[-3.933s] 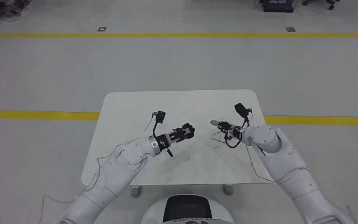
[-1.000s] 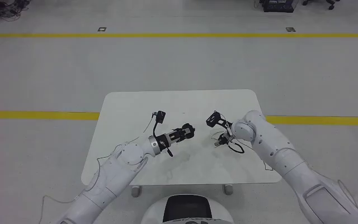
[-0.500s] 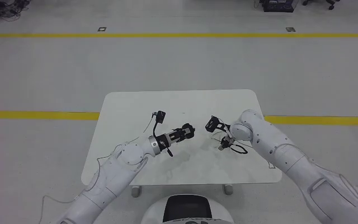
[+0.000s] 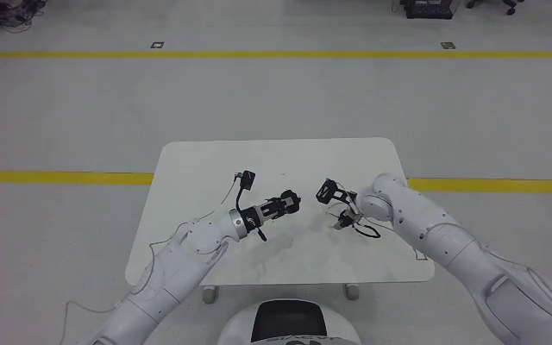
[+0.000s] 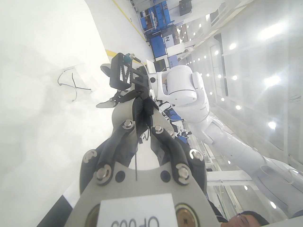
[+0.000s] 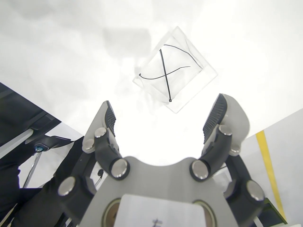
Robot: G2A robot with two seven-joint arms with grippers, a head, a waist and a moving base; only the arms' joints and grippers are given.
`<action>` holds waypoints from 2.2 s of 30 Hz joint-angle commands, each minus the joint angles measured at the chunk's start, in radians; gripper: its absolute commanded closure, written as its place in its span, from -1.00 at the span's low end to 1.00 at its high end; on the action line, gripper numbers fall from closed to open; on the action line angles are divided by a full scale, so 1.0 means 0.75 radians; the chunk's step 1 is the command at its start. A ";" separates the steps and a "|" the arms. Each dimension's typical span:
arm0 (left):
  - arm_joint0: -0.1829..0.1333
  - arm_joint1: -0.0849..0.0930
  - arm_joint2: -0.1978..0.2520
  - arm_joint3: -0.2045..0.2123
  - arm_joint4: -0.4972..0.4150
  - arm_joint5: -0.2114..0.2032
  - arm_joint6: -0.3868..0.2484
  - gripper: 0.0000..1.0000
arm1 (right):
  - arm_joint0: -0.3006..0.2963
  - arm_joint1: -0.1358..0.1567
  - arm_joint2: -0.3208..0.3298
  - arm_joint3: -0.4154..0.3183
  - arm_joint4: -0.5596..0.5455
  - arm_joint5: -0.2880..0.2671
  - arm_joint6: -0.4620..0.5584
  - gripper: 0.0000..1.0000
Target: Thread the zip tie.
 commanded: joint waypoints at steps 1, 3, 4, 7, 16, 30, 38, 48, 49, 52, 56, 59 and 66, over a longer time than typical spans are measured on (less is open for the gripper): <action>0.000 0.000 0.000 0.000 0.000 0.000 0.000 1.00 | 0.014 0.009 -0.023 0.009 0.020 0.000 -0.022 -0.02; 0.000 0.000 0.000 0.000 0.000 0.000 0.000 1.00 | 0.027 0.020 -0.046 0.016 0.040 0.000 -0.051 0.06; 0.000 0.000 0.000 0.000 0.000 0.000 0.000 1.00 | 0.032 0.025 -0.057 0.016 0.048 0.000 -0.065 0.12; 0.000 0.000 0.000 0.000 0.000 0.000 0.000 1.00 | 0.052 0.039 -0.095 0.019 0.074 0.000 -0.093 0.20; 0.000 0.000 0.000 0.000 0.000 0.000 0.000 1.00 | 0.130 0.030 -0.246 0.086 0.150 0.000 -0.164 0.38; 0.000 0.000 0.000 0.000 0.000 0.000 0.000 1.00 | 0.216 -0.074 -0.403 0.298 0.251 0.000 -0.280 0.38; 0.000 0.000 0.000 0.000 0.000 0.000 0.000 1.00 | 0.213 -0.156 -0.403 0.404 0.249 0.000 -0.259 0.38; 0.000 0.000 0.000 0.000 0.000 0.000 0.000 1.00 | 0.216 -0.232 -0.403 0.515 0.238 0.000 -0.222 0.46; 0.000 0.000 0.000 0.000 0.000 0.000 0.000 1.00 | 0.216 -0.236 -0.403 0.522 0.238 0.000 -0.222 0.46; 0.000 0.000 0.000 0.000 0.000 0.000 0.000 1.00 | 0.216 -0.250 -0.403 0.546 0.244 0.000 -0.217 0.50; 0.000 0.000 0.000 0.000 0.000 0.000 0.000 1.00 | 0.217 -0.265 -0.403 0.570 0.250 0.000 -0.204 0.52; 0.000 0.000 0.000 0.000 0.000 0.000 0.000 1.00 | 0.218 -0.276 -0.403 0.587 0.252 0.000 -0.204 0.54; 0.000 0.000 0.000 0.000 0.000 0.000 0.000 1.00 | 0.217 -0.295 -0.403 0.625 0.261 0.000 -0.206 0.60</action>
